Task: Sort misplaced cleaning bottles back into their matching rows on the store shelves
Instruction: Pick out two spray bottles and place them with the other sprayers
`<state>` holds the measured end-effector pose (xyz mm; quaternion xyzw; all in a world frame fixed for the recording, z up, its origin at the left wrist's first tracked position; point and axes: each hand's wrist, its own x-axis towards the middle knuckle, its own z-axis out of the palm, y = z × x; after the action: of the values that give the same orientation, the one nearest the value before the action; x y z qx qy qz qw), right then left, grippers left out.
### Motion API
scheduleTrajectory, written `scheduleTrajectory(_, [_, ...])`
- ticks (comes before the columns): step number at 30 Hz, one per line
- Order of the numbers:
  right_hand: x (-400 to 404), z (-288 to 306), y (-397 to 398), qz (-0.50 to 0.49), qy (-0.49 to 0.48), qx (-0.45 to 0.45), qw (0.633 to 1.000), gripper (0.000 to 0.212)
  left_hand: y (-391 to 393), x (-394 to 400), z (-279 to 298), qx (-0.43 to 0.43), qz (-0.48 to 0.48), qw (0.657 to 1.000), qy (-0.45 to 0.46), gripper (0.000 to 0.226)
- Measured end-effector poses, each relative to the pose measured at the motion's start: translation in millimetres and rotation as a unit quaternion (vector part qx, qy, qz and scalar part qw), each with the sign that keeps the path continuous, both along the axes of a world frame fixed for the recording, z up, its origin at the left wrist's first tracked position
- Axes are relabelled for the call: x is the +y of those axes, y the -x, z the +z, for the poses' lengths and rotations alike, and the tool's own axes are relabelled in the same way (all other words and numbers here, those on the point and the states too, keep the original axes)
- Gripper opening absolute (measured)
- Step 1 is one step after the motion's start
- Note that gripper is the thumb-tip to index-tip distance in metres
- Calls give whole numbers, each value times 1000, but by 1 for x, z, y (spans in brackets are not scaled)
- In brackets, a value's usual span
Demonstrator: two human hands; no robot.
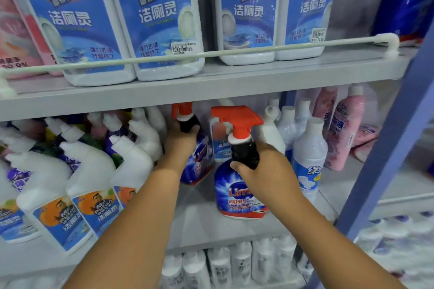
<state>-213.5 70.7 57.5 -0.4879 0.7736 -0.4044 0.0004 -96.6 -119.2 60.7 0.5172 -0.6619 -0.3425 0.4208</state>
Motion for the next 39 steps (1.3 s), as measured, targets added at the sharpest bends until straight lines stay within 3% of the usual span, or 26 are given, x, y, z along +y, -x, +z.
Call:
scheduleTrajectory(3, [7, -4, 4, 6, 8, 11, 1000, 38, -20, 25, -14, 0, -9, 1000, 9, 51])
scheduleTrajectory(9, [16, -13, 9, 45, 35, -2, 998, 34, -49, 84, -25, 39, -1, 999, 27, 43])
scheduleTrajectory(16, [23, -22, 17, 81, 67, -52, 993, 34, -64, 126, -30, 17, -5, 999, 40, 28])
scheduleTrajectory(24, [39, -8, 27, 162, 5, -253, 954, 35, -81, 131, -27, 3, -47, 999, -10, 27])
scheduleTrajectory(31, [66, -9, 7, 95, 69, -250, 961, 28, -96, 158, -27, 37, -54, 998, -12, 25])
scheduleTrajectory(39, [155, -10, -7, 16, 99, -302, 948, 32, -101, 225, -28, 87, -115, 990, -7, 25])
